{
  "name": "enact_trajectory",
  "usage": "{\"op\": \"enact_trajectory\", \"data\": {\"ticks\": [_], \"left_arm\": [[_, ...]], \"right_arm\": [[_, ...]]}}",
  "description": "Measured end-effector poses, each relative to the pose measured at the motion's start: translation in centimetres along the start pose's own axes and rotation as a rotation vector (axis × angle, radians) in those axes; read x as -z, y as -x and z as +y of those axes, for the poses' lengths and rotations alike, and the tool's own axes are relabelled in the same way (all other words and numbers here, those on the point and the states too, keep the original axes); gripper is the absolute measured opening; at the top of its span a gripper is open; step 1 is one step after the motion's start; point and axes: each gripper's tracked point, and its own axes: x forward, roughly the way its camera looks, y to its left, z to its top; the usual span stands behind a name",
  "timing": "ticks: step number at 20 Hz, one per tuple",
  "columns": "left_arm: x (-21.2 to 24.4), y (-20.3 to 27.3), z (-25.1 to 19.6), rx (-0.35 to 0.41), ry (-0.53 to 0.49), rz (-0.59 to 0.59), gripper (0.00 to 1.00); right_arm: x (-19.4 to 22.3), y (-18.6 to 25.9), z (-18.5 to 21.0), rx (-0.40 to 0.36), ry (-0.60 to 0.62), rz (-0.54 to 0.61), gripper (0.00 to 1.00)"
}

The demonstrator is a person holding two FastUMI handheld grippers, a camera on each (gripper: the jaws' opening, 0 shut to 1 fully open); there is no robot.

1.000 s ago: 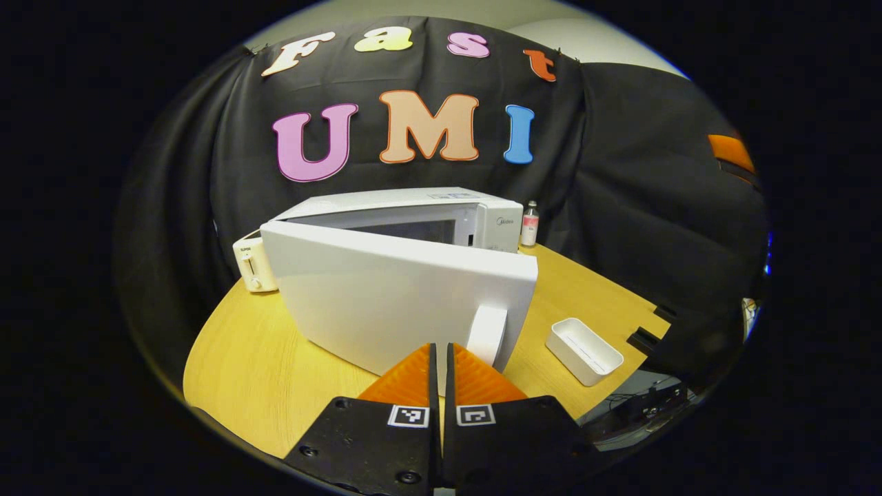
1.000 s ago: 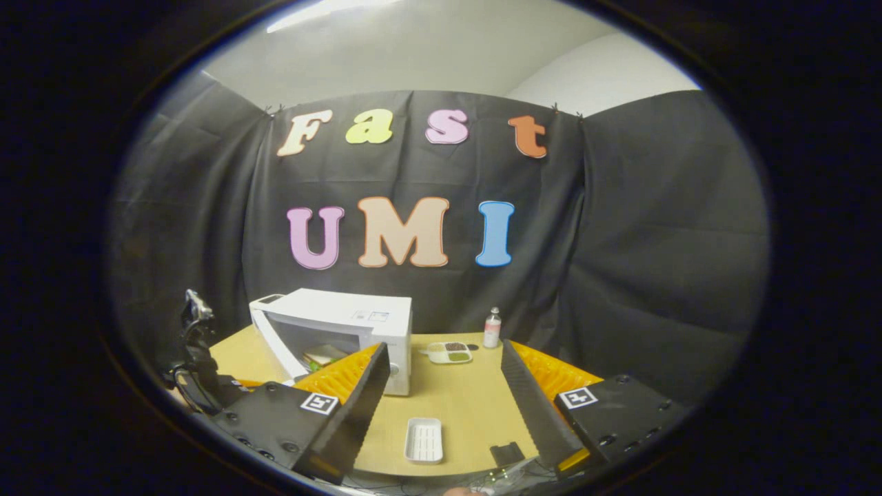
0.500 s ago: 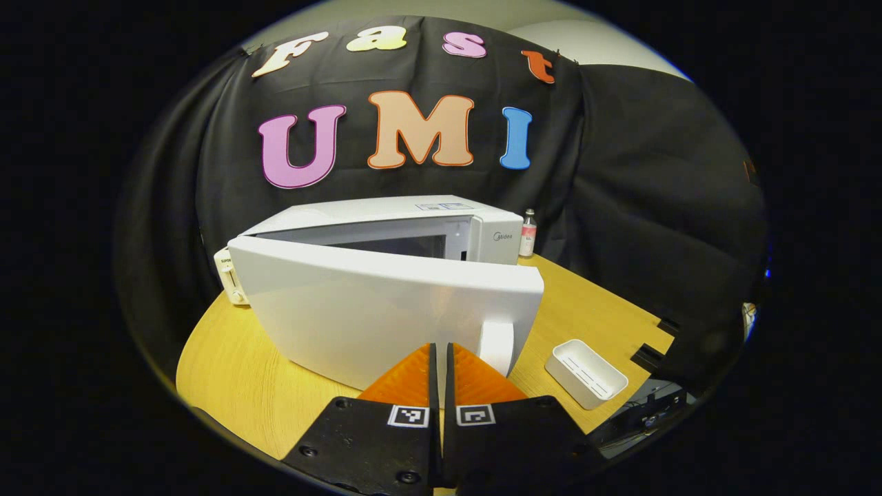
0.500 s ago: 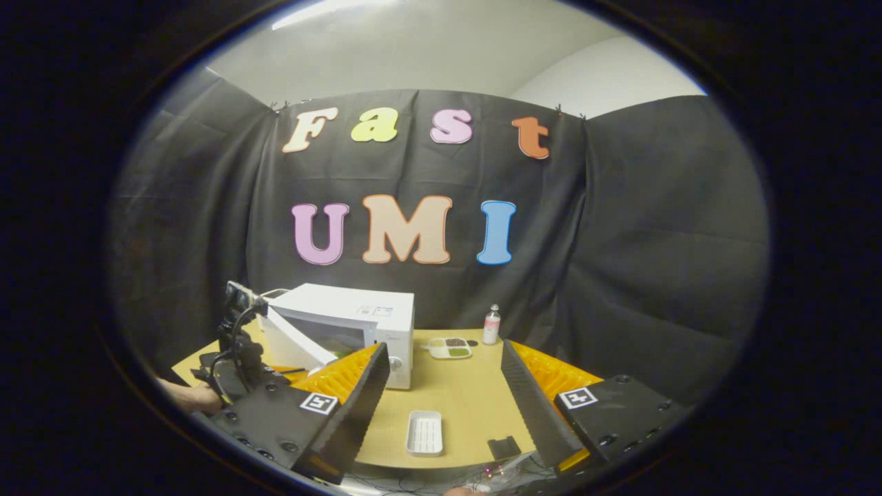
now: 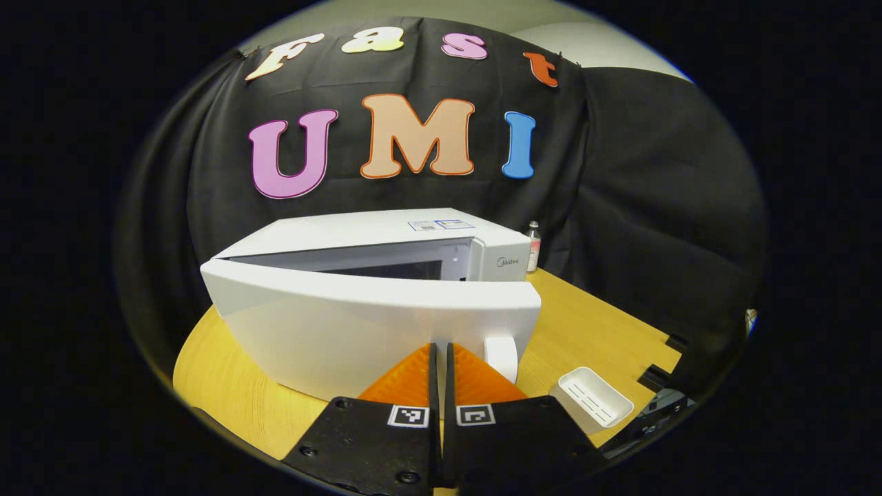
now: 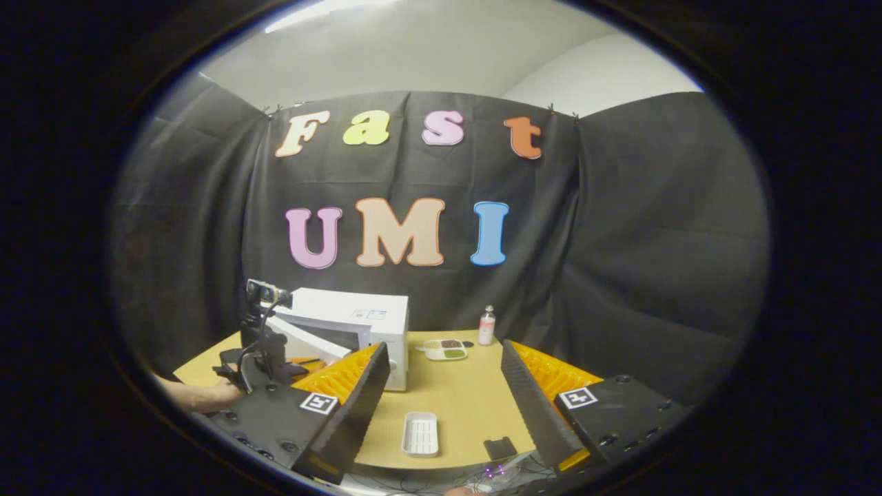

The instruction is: Open the microwave oven with the left hand, put the food in, and close the microwave oven.

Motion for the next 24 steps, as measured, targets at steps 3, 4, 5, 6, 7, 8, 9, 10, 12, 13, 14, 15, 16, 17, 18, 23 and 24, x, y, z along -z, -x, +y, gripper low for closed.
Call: {"op": "enact_trajectory", "data": {"ticks": [3,4,5,6,7,8,9,10,12,13,14,15,16,17,18,23,24], "left_arm": [[-0.4,-1.3,0.2,-0.008,-0.007,0.004,0.0],[-0.5,-1.7,0.1,-0.01,-0.013,0.01,0.0],[-0.7,-2.1,0.2,-0.012,-0.016,0.007,0.0],[-1.1,-2.3,0.3,-0.014,-0.015,-0.001,0.0],[-1.3,-2.7,0.2,-0.015,-0.013,-0.004,0.0],[-1.5,-3.2,0.2,-0.017,-0.013,-0.003,0.0],[-1.5,-3.6,0.3,-0.02,-0.015,-0.003,0.0],[-1.5,-4.0,0.3,-0.021,-0.02,0.001,0.0],[-1.8,-4.4,0.8,-0.035,-0.021,-0.007,0.0],[-1.9,-4.7,0.9,-0.038,-0.014,-0.01,0.0],[-1.9,-5.0,0.9,-0.039,-0.006,-0.012,0.0],[-2.0,-5.1,0.9,-0.039,-0.005,-0.011,0.0],[-2.1,-5.6,1.1,-0.041,-0.008,-0.013,0.0],[-2.2,-5.8,1.2,-0.046,-0.012,-0.012,0.0],[-2.2,-5.9,1.3,-0.048,-0.012,-0.012,0.0],[-2.9,-7.0,2.4,-0.097,-0.02,-0.03,0.0],[-3.0,-7.3,2.6,-0.11,-0.018,-0.041,0.0]], "right_arm": [[0.0,-0.4,-0.6,0.007,0.005,0.004,0.92],[0.0,-0.5,-0.8,0.006,0.0,0.008,0.92],[-0.2,-0.6,-0.8,0.006,-0.01,0.007,0.92],[-0.3,-0.8,-0.9,0.007,-0.019,0.005,0.92],[-0.4,-0.9,-1.1,0.008,-0.023,0.004,0.92],[-0.4,-1.0,-1.3,0.01,-0.021,0.001,0.92],[-0.5,-1.1,-1.5,0.013,-0.014,-0.002,0.92],[-0.6,-1.3,-1.7,0.014,-0.011,-0.004,0.92],[-1.1,-1.5,-1.7,0.013,-0.018,-0.011,0.92],[-1.1,-1.7,-1.7,0.014,-0.016,-0.013,0.92],[-1.0,-1.9,-1.8,0.015,-0.009,-0.01,0.92],[-0.9,-2.1,-1.8,0.014,-0.004,-0.008,0.92],[-0.8,-2.2,-1.7,0.012,-0.004,-0.005,0.92],[-0.9,-2.5,-1.7,0.012,-0.007,-0.004,0.92],[-1.0,-2.7,-1.6,0.012,-0.012,-0.004,0.92],[-0.8,-3.3,-1.5,0.012,-0.007,0.003,0.92],[-0.6,-3.4,-1.6,0.013,-0.007,0.007,0.92]]}}
